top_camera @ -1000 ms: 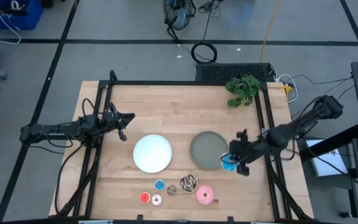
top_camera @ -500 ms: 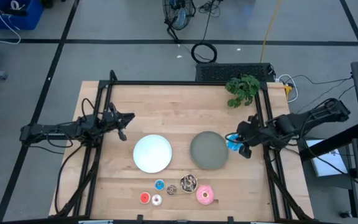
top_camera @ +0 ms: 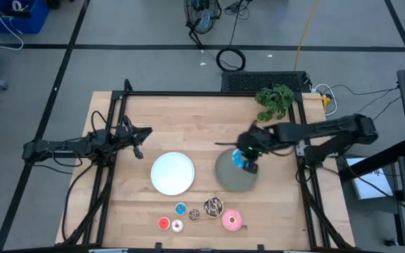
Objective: Pick & Place donuts
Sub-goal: Put the large blue donut on the gray plate
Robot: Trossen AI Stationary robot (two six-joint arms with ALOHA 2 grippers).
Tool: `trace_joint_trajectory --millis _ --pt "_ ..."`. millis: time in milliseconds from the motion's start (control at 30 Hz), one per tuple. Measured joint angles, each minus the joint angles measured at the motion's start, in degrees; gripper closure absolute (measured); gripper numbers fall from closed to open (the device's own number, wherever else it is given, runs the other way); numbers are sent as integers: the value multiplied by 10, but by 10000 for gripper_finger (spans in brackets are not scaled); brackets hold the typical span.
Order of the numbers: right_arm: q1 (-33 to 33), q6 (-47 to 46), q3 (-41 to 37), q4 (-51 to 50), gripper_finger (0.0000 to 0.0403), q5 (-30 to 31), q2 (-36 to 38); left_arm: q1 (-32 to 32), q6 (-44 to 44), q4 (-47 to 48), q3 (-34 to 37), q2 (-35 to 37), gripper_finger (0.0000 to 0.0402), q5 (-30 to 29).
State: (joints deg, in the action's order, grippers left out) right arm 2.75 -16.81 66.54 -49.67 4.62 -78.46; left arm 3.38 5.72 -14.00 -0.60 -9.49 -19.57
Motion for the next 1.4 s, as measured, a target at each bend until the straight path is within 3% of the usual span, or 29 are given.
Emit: trace_joint_trajectory --millis 167,333,533,1167,1400 --pt "-39 50 62 -32 394 -19 -78 0 0 4 0 0 360 0" --pt "-64 113 55 -37 394 -43 -117 0 0 4 0 0 360 0" --pt "-72 115 37 4 394 -107 -144 0 1 4 0 0 360 0" --pt "-67 130 -29 59 392 -92 -218 0 1 4 0 0 360 0" --pt "-67 154 -35 64 335 -91 -215 0 1 5 0 0 360 0"
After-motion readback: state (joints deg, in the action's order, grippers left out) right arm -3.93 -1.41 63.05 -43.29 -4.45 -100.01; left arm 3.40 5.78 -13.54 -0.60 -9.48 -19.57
